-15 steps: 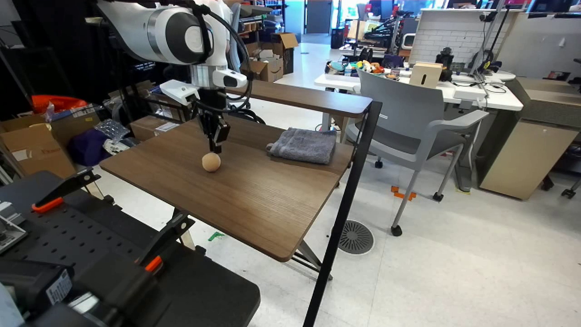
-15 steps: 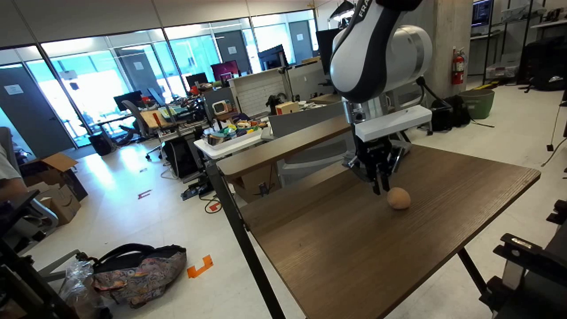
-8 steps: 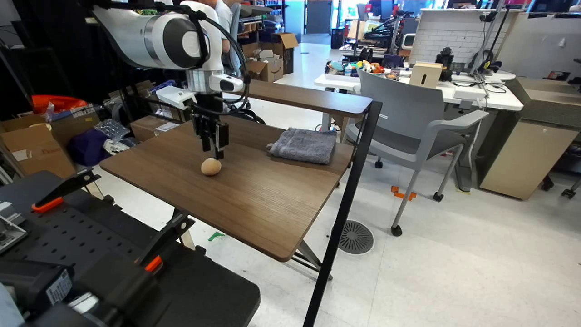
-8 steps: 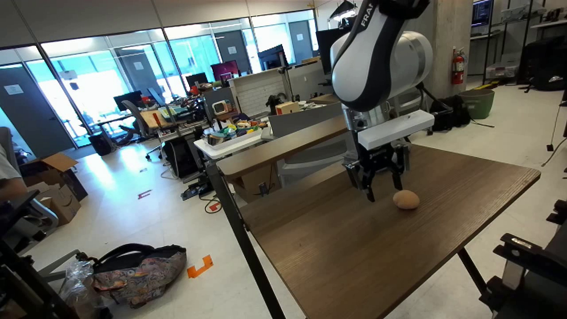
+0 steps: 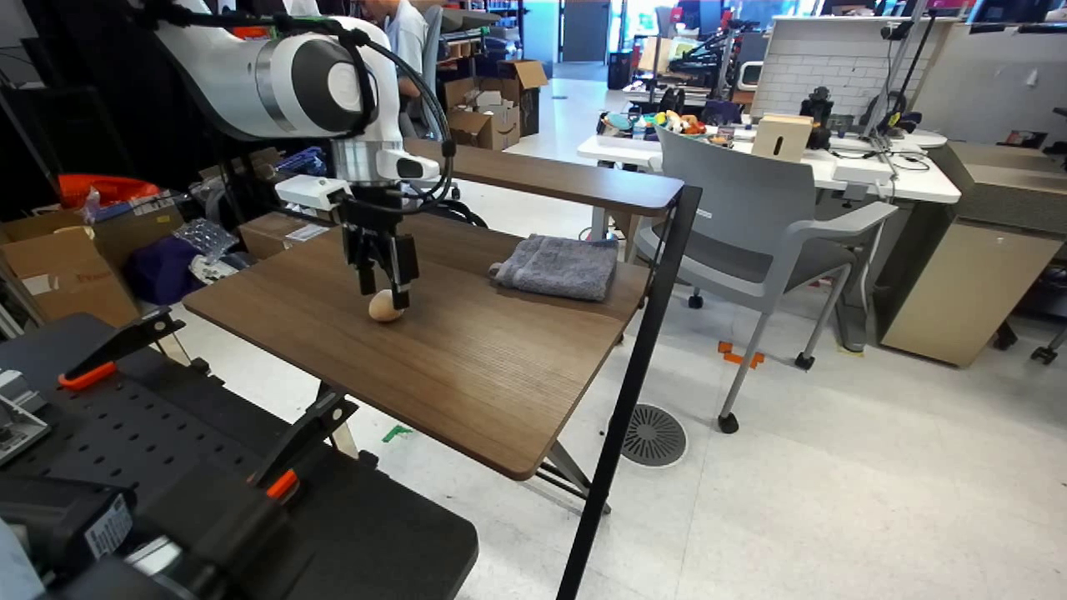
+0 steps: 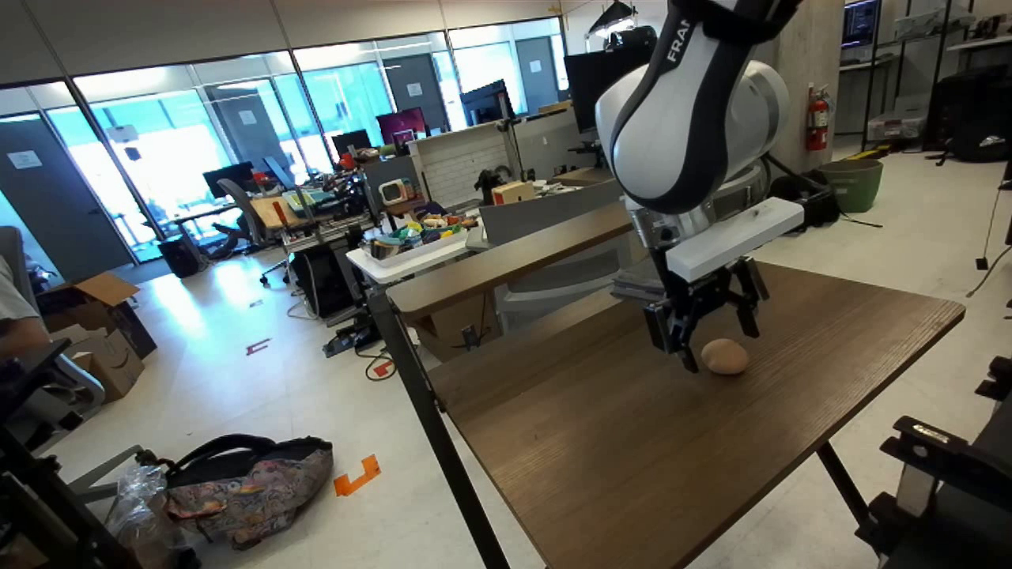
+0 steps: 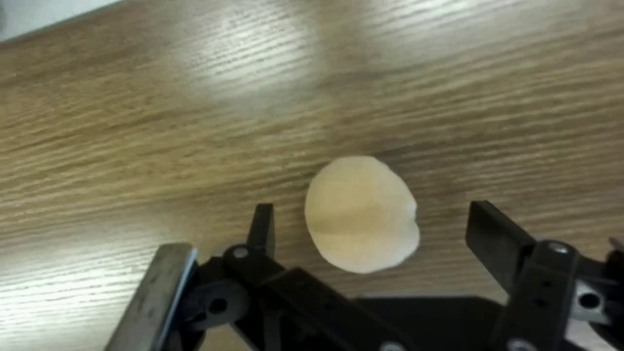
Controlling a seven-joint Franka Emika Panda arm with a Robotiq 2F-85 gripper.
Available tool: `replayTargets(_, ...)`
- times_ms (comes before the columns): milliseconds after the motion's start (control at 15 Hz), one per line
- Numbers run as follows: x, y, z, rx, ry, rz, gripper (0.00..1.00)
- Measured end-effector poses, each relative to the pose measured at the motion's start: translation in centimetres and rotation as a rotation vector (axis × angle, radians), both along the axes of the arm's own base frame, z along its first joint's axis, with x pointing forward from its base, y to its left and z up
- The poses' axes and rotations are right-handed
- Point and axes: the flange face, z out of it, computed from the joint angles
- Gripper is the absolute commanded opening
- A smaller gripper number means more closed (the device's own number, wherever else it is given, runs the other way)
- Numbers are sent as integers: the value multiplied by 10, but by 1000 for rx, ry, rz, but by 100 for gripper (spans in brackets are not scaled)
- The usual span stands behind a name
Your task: Move the cookie to the left, use the grey towel to wipe the tabletop
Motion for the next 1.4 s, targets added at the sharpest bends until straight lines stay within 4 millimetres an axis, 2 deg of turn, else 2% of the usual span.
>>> replayTargets(67,-6,-2,-4,-8,28,0,74)
replayTargets(133,-10,-4,-7,-13,51,-1,73)
replayTargets(200,-14,-5,-9,-17,65,-1,67)
replayTargets(333,-17,-6,-11,-19,74,-2,50)
replayTargets(533,-16,-4,-10,-17,68,0,29)
replayTargets(600,-15,-3,-10,-16,64,2,72)
replayTargets(667,-15,-2,-9,-16,61,4,68)
replayTargets(733,-15,-1,-9,-16,61,6,69)
replayTargets(933,-15,-3,-10,-22,64,11,90)
replayTargets(1067,-15,-6,-10,-27,64,11,100)
replayTargets(1267,-14,-14,-11,-35,56,3,100)
replayTargets(1333,-12,-16,-11,-35,45,1,75)
replayTargets(1400,-10,-18,-11,-35,33,-2,75)
